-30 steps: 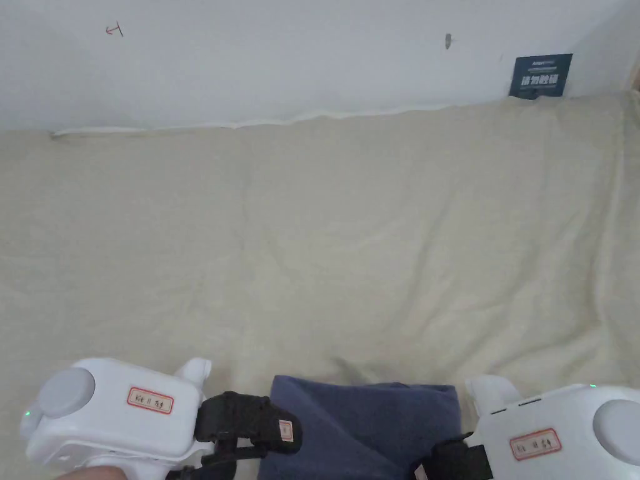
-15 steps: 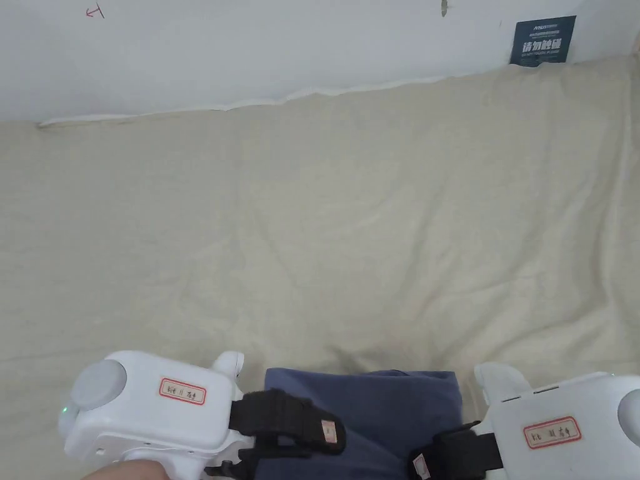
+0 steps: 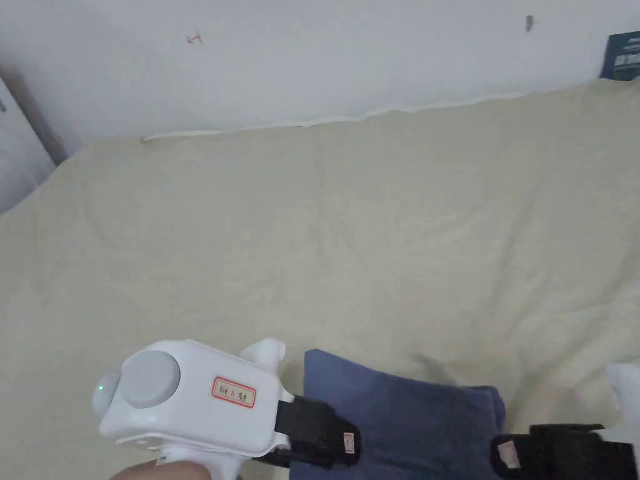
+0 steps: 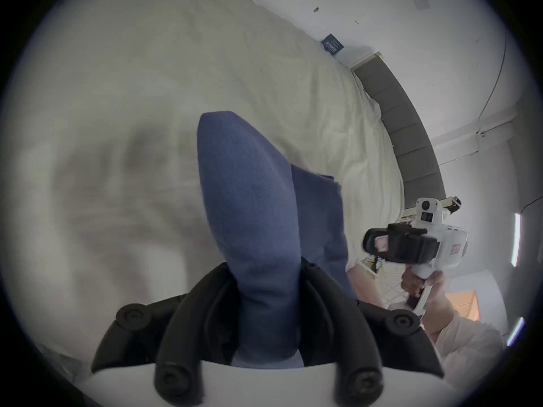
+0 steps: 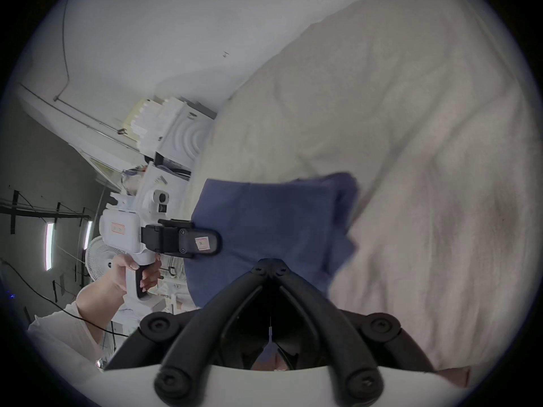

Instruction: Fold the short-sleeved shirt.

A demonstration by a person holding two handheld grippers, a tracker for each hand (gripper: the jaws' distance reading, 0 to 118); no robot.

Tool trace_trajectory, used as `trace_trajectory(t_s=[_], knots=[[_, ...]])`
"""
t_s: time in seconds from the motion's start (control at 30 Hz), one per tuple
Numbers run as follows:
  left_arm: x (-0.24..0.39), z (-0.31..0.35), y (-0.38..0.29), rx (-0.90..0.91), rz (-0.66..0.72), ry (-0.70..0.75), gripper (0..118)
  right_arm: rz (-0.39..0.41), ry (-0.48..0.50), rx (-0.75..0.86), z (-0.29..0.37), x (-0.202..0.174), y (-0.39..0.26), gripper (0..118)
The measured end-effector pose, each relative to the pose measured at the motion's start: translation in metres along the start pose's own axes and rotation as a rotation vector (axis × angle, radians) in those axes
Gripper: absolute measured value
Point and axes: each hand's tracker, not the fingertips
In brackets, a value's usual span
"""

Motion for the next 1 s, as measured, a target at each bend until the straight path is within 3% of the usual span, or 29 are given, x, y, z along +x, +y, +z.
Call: trace_trajectory(t_s=[0.07, 0.23, 0.43, 0.5, 0.6, 0.63, 0.7, 0.73, 0.83, 1.0], knots=[[-0.030, 0.041, -0.002, 0.028, 0.020, 0.064, 29, 0.011, -0.002, 0.006, -0.002, -0.012, -0.002, 0], [-0.139, 0.157, -0.004, 0.110, 0.140, 0.385, 29, 0.055, -0.022, -0.016, -0.023, -0.047, -0.010, 0], [-0.257, 0.257, 0.005, 0.076, 0.151, 0.773, 29, 0.063, -0.057, -0.107, -0.056, -0.079, -0.023, 0], [-0.280, 0.277, 0.005, 0.052, 0.175, 0.859, 29, 0.057, -0.090, -0.120, -0.065, -0.084, -0.025, 0], [-0.299, 0.288, 0.002, 0.061, 0.188, 0.863, 30, 0.057, -0.132, -0.134, -0.078, -0.090, -0.024, 0], [-0.303, 0.290, 0.002, 0.070, 0.198, 0.852, 38, 0.051, -0.143, -0.132, -0.082, -0.092, -0.024, 0], [-0.305, 0.290, 0.001, 0.149, 0.213, 0.852, 90, 0.027, -0.146, -0.134, -0.087, -0.094, -0.022, 0], [-0.305, 0.291, 0.003, 0.166, 0.211, 0.843, 106, 0.013, -0.145, -0.132, -0.089, -0.096, -0.022, 0], [-0.298, 0.297, 0.000, 0.265, 0.218, 0.827, 110, -0.004, -0.124, -0.129, -0.090, -0.101, -0.022, 0], [-0.271, 0.304, -0.011, 0.343, 0.218, 0.819, 110, 0.039, -0.123, -0.108, -0.078, -0.111, -0.023, 0]])
